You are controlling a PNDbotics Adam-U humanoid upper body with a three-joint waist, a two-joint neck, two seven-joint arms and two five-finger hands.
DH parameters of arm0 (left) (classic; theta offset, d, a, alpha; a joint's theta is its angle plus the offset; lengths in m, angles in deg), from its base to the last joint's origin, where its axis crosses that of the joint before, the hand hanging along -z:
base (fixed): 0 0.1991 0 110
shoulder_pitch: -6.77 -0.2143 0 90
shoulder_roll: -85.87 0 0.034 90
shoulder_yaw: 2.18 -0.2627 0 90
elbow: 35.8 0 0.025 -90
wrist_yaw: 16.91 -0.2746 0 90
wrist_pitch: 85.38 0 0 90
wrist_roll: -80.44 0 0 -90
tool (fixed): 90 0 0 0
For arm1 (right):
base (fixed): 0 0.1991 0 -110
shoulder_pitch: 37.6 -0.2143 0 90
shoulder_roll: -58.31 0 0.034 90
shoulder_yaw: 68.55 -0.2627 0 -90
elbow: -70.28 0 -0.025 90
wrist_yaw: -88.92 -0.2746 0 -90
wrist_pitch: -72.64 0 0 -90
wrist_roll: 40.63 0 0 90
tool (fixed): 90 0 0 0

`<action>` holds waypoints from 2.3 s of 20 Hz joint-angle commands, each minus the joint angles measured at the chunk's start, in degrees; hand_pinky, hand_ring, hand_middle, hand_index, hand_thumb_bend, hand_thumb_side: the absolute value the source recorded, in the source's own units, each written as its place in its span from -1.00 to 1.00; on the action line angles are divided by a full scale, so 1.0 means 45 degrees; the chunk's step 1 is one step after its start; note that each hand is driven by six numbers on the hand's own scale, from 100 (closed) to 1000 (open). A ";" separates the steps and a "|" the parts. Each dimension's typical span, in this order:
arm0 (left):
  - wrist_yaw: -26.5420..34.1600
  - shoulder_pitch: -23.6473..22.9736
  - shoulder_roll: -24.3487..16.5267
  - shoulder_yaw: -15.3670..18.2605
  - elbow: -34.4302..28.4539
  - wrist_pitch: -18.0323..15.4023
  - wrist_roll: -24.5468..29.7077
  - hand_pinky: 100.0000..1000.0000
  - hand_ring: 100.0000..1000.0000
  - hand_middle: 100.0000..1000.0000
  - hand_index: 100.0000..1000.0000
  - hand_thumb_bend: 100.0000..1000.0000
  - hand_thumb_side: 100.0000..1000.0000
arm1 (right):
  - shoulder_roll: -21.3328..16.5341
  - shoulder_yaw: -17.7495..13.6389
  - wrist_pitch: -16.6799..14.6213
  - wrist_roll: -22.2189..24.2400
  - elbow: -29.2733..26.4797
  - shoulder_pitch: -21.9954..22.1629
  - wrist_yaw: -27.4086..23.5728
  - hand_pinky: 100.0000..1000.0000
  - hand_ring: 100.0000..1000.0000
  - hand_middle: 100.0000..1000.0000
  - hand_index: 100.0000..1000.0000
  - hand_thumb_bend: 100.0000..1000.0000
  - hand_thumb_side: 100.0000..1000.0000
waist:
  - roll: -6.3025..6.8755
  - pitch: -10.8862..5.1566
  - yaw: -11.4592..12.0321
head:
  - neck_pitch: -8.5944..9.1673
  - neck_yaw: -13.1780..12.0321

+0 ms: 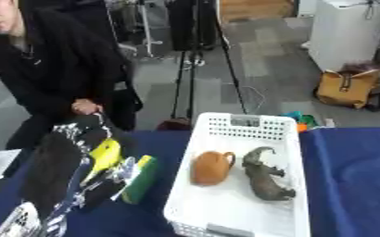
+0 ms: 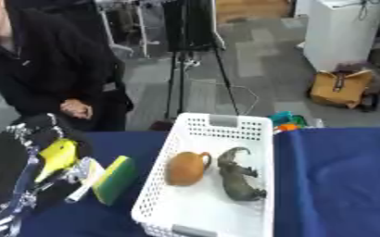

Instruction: Pick up objects on the table and place them in the box.

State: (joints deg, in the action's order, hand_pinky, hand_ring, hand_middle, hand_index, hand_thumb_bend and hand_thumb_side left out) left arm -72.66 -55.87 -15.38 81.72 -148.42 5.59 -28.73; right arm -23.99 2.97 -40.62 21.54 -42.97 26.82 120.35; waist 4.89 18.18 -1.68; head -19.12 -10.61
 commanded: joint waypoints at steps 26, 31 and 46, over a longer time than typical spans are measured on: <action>0.1960 0.6543 0.1470 -0.0810 0.4462 -0.0074 0.1134 -1.00 -0.81 -1.00 -0.05 -1.00 -0.70 | -0.0084 0.0538 -0.0017 0.0438 -0.0297 0.0038 -0.0523 -0.22 -0.36 -0.53 -0.19 -1.00 0.80 | 0.0626 -0.0892 -0.1268 | -0.0738 -0.0845; 0.1929 0.6998 0.2088 -0.1026 0.6134 -0.0200 0.0866 -1.00 -0.79 -1.00 -0.05 -1.00 -0.50 | -0.0002 0.0666 -0.0059 0.0557 -0.0297 -0.0027 -0.0633 -0.22 -0.36 -0.53 -0.19 -1.00 0.80 | 0.0699 -0.0898 -0.1497 | -0.0796 -0.0984; 0.1335 0.7308 0.3188 -0.1323 0.9804 -0.0864 0.0553 -0.88 -0.34 -1.00 0.12 -1.00 -0.19 | 0.0173 0.0835 -0.0156 0.0721 -0.0297 -0.0243 -0.0840 -0.22 -0.35 -0.52 -0.19 -1.00 0.79 | 0.0756 -0.0822 -0.1818 | -0.0722 -0.1040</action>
State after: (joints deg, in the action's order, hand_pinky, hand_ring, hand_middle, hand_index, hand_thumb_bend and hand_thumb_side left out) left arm -66.34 -24.34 -0.40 75.62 -104.15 2.12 -26.53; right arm -22.96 6.62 -41.22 24.62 -42.97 26.65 117.12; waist 8.75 15.58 -9.87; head -22.14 -15.23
